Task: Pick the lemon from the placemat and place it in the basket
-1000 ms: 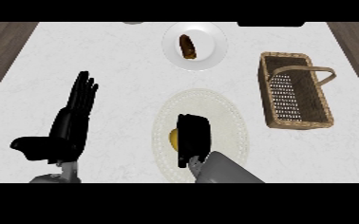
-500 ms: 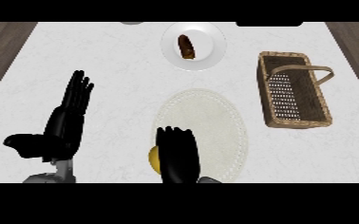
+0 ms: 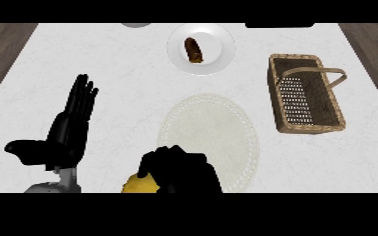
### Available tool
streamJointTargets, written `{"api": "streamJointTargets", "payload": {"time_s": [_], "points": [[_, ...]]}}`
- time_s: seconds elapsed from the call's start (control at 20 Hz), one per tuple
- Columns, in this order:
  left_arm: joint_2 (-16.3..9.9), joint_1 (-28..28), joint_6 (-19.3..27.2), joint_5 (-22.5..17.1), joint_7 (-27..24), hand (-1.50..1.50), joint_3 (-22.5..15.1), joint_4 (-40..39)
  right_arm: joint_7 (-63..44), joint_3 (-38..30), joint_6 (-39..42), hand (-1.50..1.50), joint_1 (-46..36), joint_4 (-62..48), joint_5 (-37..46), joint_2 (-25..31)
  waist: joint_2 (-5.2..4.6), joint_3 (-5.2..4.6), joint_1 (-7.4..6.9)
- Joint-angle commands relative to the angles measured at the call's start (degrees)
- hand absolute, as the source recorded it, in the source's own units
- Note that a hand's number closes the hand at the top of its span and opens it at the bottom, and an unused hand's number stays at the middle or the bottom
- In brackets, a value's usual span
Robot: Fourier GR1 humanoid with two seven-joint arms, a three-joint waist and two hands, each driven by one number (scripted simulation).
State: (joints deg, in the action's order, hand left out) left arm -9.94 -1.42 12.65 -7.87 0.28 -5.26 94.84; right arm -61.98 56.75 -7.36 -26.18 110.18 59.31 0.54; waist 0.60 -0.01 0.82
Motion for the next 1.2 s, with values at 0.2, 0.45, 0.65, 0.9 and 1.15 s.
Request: {"api": "streamJointTargets", "payload": {"time_s": [0.2, 0.45, 0.65, 0.9, 1.15], "points": [[1.1, 0.37, 0.03, 1.12, -0.45, 0.0, -1.04, 0.76, -17.25, -1.75, 9.29, 1.5, -4.17, 19.39, 2.98, -0.51, -0.14, -0.07, -0.46], [-0.62, 2.79, -1.93, -0.8, -0.16, 0.0, 0.45, 2.51, -16.13, -11.62, 18.23, 1.5, -1.02, 24.14, 1.88, -0.5, -0.13, -0.09, -0.18], [1.2, 0.58, 0.29, 0.71, 0.97, 0.0, -0.61, 2.27, -14.8, -14.87, 23.94, 1.5, -0.12, 24.15, 2.69, 1.28, -0.16, -0.09, 0.29], [0.76, 1.44, -0.3, 1.17, -0.3, 0.0, -0.29, 1.8, -10.78, -22.3, 29.19, 1.5, 1.16, 25.85, 2.03, 5.74, -0.3, -0.08, -0.14], [1.59, 2.63, -0.56, 1.64, -2.42, 0.0, -0.32, 0.62, -5.79, -34.11, 33.13, 1.5, 3.28, 30.32, -4.88, 6.57, -0.46, -0.02, -0.35]]}}
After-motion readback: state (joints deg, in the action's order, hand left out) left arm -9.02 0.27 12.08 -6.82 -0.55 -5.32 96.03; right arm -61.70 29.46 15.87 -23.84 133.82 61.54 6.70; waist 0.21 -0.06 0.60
